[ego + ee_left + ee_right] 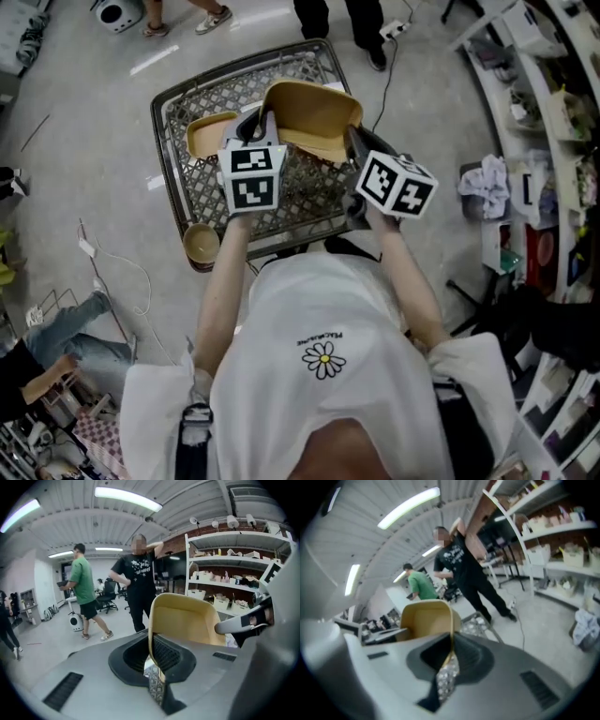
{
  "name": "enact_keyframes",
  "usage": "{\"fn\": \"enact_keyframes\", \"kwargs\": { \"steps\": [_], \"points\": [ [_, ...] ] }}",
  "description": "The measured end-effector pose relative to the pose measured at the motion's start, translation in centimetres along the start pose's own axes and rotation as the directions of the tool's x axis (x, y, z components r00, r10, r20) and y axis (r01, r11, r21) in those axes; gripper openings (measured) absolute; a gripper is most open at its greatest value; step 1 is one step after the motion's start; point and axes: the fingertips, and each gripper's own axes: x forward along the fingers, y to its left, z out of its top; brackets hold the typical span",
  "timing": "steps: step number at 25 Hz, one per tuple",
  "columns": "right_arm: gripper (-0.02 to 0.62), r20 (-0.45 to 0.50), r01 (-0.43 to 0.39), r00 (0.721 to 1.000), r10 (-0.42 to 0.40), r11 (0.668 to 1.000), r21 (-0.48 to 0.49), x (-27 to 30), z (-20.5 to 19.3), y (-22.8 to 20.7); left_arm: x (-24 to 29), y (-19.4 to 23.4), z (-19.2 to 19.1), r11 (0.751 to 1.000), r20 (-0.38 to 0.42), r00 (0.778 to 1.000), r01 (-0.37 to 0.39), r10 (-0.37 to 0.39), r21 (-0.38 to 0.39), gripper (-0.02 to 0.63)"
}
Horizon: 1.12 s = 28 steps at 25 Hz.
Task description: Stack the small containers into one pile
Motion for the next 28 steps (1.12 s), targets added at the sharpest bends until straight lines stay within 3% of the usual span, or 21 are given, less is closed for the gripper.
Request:
{"fn": "enact_keyframes", "kwargs": {
  "steps": [3,6,9,13,15,23,28],
  "points": [
    [0.044,-0.166,0.038,0.986,-0.021,0.994,0.102,2.3,-1.7,-3.2,4.1,-1.1,-2.0,0.996,-0.148,0.988,0.063,-0.053,0.059,0.032],
    [0.044,-0.295,0.101,0.954,-0.051,0.983,0.156,3.8,-4.1,-5.9,7.6,-2.2,-5.2,0.985,-0.278,0.956,0.129,-0.092,0.117,0.032],
    [0.044,-0.406,0.166,0.911,-0.065,0.962,0.218,5.0,-7.3,-8.1,9.8,-3.1,-9.5,0.971,-0.422,0.897,0.201,-0.13,0.127,0.037],
    [0.044,-0.498,0.259,0.863,-0.084,0.92,0.294,6.7,-11.4,-10.6,12.1,-3.7,-15.4,0.962,-0.589,0.799,0.241,-0.12,0.131,0.048],
    [0.044,-0.524,0.296,0.845,-0.105,0.908,0.296,7.2,-12.9,-11.3,12.8,-3.7,-17.5,0.957,-0.63,0.771,0.245,-0.097,0.153,0.052],
    [0.044,-0.555,0.327,0.822,-0.124,0.901,0.284,8.0,-14.4,-12.7,13.8,-4.0,-20.2,0.943,-0.684,0.727,0.266,-0.061,0.199,0.071],
    [0.044,-0.558,0.347,0.811,-0.177,0.913,0.215,8.1,-14.5,-13.5,14.1,-3.4,-21.0,0.927,-0.679,0.734,0.244,0.016,0.286,0.078]
  ]
}}
